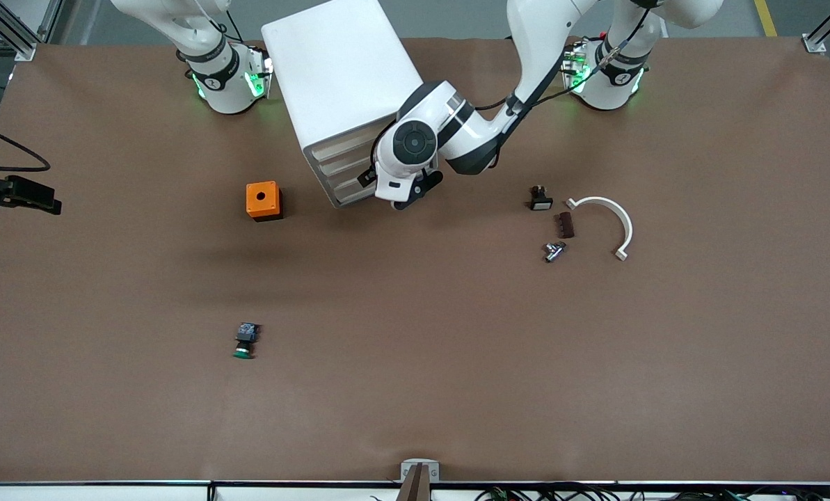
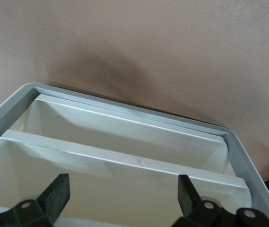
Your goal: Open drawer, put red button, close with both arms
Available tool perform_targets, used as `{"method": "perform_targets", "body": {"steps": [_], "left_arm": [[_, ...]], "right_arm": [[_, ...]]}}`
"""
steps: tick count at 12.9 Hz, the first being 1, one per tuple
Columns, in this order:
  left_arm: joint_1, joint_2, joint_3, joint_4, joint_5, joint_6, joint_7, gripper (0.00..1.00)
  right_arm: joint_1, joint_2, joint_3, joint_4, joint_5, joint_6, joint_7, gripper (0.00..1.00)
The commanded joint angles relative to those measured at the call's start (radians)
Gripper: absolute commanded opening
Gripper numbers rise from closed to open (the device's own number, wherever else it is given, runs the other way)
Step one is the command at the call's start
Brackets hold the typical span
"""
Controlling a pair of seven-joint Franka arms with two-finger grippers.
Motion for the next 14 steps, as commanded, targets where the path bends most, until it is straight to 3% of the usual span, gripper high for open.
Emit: {"method": "perform_targets", "body": {"steps": [1, 6, 9, 12, 14], "left_arm": [[-0.007, -0.002, -0.004, -0.003, -0.032, -0.005, 0.001, 1.00], [0.051, -0.028, 0.007, 0.011, 0.072, -0.005, 0.005, 1.00], [0.126, -0.078, 0.009, 0.049, 0.102, -0.027, 0.030, 0.99], [0.252, -0.120, 0.010, 0.205, 0.181, -0.258, 0.121, 0.99], [0.345, -0.182, 0.010, 0.240, 0.210, -0.356, 0.223, 0.99]], "right_arm": [[-0.019, -0.100, 0.017, -0.078, 0.025, 0.003, 0.008, 1.00], [-0.019, -0.258, 0.017, -0.249, 0.025, 0.071, 0.033, 1.00], [-0.021, -0.299, 0.014, -0.255, 0.015, 0.076, 0.030, 1.00], [-0.021, -0.307, 0.014, -0.260, 0.013, 0.092, 0.018, 1.00], [-0.021, -0.306, 0.014, -0.261, 0.013, 0.095, 0.015, 1.00]]}}
